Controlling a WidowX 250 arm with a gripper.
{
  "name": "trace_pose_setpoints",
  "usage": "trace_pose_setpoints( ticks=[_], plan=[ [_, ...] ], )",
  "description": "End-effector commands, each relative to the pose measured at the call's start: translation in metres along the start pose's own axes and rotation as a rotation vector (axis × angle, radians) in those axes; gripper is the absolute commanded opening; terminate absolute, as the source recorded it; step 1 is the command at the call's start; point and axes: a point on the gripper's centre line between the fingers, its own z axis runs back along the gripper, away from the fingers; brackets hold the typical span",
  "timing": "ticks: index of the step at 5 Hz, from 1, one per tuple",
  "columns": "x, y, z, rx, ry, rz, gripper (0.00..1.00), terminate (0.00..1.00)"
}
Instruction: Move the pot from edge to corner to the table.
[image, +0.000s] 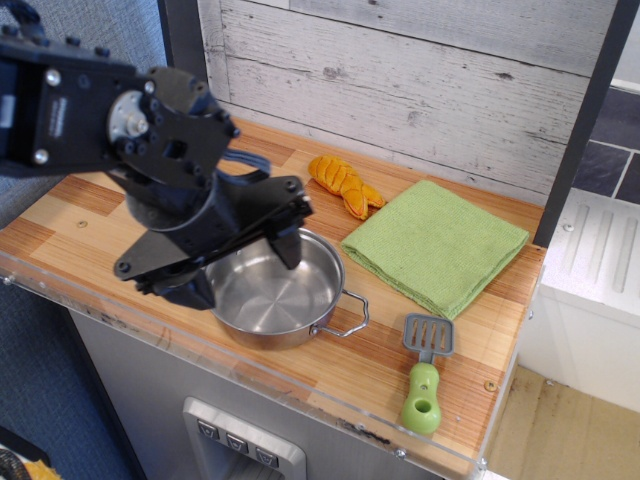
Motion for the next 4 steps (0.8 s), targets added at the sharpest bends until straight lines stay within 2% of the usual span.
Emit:
trace_pose_setpoints(
  ticks=[1,2,4],
  plan=[
    [0.019,0.012,-0.013,0.058,-0.036,0.018,1.00,0.00],
    [0.022,0.017,-0.023,0.079,-0.031,0.021,1.00,0.00],
    [0.019,0.003,-0.048,0.119,-0.034,0.016,1.00,0.00]
  ],
)
